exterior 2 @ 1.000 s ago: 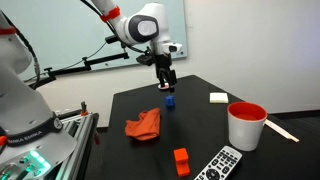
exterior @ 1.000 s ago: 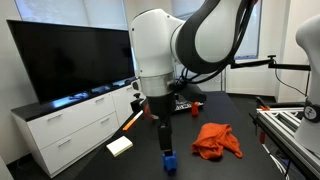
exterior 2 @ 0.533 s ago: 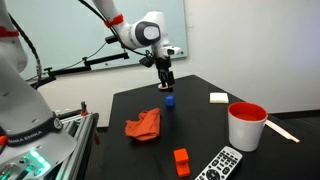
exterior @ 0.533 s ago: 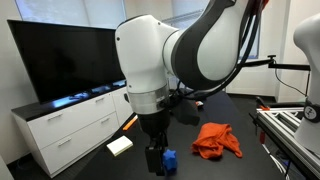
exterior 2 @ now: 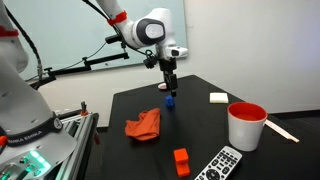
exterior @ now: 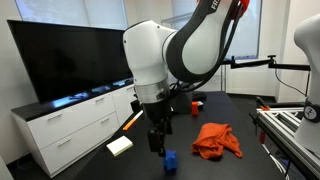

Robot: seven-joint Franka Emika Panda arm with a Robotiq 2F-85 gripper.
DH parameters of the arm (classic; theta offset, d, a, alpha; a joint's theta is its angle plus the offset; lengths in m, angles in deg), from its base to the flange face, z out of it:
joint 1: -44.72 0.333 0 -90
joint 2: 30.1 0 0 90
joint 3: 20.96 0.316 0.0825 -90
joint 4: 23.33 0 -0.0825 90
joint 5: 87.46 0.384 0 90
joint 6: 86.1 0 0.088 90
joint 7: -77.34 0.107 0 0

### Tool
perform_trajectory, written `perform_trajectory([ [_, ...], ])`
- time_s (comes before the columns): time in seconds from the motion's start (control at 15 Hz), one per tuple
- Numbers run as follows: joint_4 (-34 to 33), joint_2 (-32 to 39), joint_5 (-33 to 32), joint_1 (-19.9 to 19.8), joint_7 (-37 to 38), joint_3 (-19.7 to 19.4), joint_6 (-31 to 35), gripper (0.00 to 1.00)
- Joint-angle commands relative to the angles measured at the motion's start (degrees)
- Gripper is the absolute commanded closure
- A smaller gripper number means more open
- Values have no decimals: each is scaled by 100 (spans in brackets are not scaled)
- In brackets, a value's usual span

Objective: Put the blue object into the mug

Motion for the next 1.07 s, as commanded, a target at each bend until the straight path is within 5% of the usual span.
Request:
perform_trajectory([
  [0.0,265,-189,347,-103,-67,66,270,0],
  [1.0,449,24,856,-36,-6,104,928,0],
])
